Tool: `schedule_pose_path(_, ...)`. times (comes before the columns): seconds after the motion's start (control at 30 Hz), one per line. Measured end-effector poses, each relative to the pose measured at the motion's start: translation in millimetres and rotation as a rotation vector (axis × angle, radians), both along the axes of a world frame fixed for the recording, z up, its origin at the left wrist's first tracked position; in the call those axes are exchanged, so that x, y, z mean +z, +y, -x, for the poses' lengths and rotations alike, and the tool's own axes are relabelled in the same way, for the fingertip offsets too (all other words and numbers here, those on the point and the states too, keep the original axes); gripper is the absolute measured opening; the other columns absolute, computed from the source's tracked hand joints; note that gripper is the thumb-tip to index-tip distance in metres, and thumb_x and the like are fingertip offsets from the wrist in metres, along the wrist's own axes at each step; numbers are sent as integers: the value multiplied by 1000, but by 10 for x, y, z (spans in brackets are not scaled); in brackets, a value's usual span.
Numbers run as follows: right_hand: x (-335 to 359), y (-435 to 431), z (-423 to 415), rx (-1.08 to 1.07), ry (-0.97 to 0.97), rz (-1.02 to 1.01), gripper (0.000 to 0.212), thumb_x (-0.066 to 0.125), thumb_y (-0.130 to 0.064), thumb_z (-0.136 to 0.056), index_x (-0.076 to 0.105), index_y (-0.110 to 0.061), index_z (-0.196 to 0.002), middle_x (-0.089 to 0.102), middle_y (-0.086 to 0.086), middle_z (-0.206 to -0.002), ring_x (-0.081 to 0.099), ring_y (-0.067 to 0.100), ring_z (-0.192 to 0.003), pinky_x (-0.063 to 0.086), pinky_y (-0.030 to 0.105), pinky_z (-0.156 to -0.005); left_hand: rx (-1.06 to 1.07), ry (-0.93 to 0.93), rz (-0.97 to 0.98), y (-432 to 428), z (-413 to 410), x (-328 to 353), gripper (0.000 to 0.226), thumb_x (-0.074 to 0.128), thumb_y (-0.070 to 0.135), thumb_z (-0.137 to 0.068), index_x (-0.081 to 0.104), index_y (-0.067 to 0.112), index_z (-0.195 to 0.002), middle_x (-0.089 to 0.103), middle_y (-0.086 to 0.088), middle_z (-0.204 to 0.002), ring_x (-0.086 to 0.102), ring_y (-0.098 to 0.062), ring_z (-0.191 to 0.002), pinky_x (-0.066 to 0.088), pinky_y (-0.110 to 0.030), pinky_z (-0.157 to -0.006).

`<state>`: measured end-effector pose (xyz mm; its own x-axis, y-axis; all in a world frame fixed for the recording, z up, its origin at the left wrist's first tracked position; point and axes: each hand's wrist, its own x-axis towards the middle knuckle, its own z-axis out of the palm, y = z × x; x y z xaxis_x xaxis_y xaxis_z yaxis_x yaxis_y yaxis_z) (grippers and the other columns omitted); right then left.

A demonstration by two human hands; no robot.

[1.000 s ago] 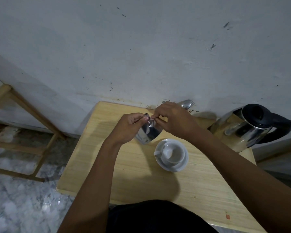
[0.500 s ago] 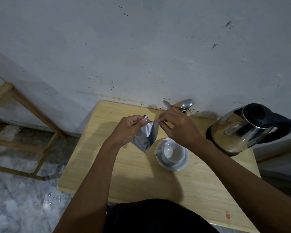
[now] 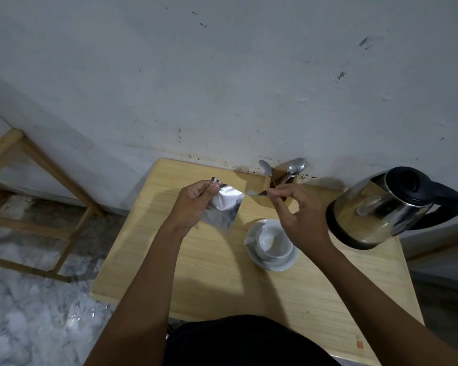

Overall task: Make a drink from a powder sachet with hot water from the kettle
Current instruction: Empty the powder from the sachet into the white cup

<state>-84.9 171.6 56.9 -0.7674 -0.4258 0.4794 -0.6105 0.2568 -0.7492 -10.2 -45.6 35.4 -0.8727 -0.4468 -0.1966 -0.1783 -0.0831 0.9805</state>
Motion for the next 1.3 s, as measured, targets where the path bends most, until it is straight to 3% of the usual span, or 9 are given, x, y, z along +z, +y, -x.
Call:
schedule_pose_path(0.17,-3,111,3,-142,-348,51,7,67,-15,-92,69,-21,-94,71,-10,-90,67,7,-86,52,18,-76,66,-45,-20,-161,-94,-70,23,60,31,-91,75,16,-99,70,2,-79,61,-9,-73,47,-23,-66)
schedule_pose_path(0.37,-272,-128,231,-99,-730,-272,19,73,-22,-86,59,-18,-98,72,2,-85,68,15,-76,49,25,-63,80,-86,-11,-191,-258,-151,17,60,30,-91,75,25,-92,73,15,-73,64,-2,-73,51,-18,-71)
schedule_pose_path(0.47,-546,-395,319,-92,-672,-557,16,73,-26,-83,58,-24,-81,70,3,-91,63,17,-76,48,31,-66,80,-94,-9,-171,-343,-200,19,60,32,-90,76,23,-97,75,7,-88,67,-9,-89,51,-28,-86)
schedule_pose_path(0.53,-671,-573,340,-115,-634,-693,16,74,-28,-81,58,-29,-77,67,-4,-96,62,15,-84,49,31,-74,98,-112,13,-157,-387,-226,19,60,33,-91,76,23,-97,75,0,-91,66,-14,-89,50,-30,-84)
schedule_pose_path(0.83,-856,-933,451,13,-472,-1058,8,72,-31,-84,71,-27,-90,68,-8,-100,62,16,-99,46,39,-95,121,-133,41,-110,-485,-267,18,59,29,-92,75,23,-97,74,5,-93,67,-11,-93,51,-31,-88)
schedule_pose_path(0.93,-793,-867,476,-16,-409,-973,6,67,-31,-86,71,-29,-82,67,-9,-95,63,14,-94,48,38,-91,124,-117,6,-67,-462,-239,14,59,27,-92,74,26,-95,74,7,-93,68,-9,-92,52,-26,-87)
schedule_pose_path(1.07,-523,-617,290,48,-573,-475,16,59,-27,-95,74,-19,-94,67,-12,-85,62,3,-80,44,21,-74,114,-109,-6,22,-383,-200,16,60,26,-92,74,24,-99,74,11,-93,67,-4,-91,52,-11,-79)
schedule_pose_path(1.13,-383,-437,80,65,-659,-280,17,58,-24,-96,73,-17,-99,69,-12,-90,62,0,-80,45,14,-71,110,-122,-10,83,-319,-186,18,60,30,-91,74,23,-100,75,9,-97,68,-8,-97,53,-20,-86)
schedule_pose_path(1.3,-473,-162,-191,95,-580,-255,7,65,-16,-93,71,-13,-91,70,-4,-80,60,-6,-71,42,5,-65,12,-121,-1,329,-138,-93,22,62,33,-89,73,23,-105,75,8,-99,68,-9,-99,54,-26,-87)
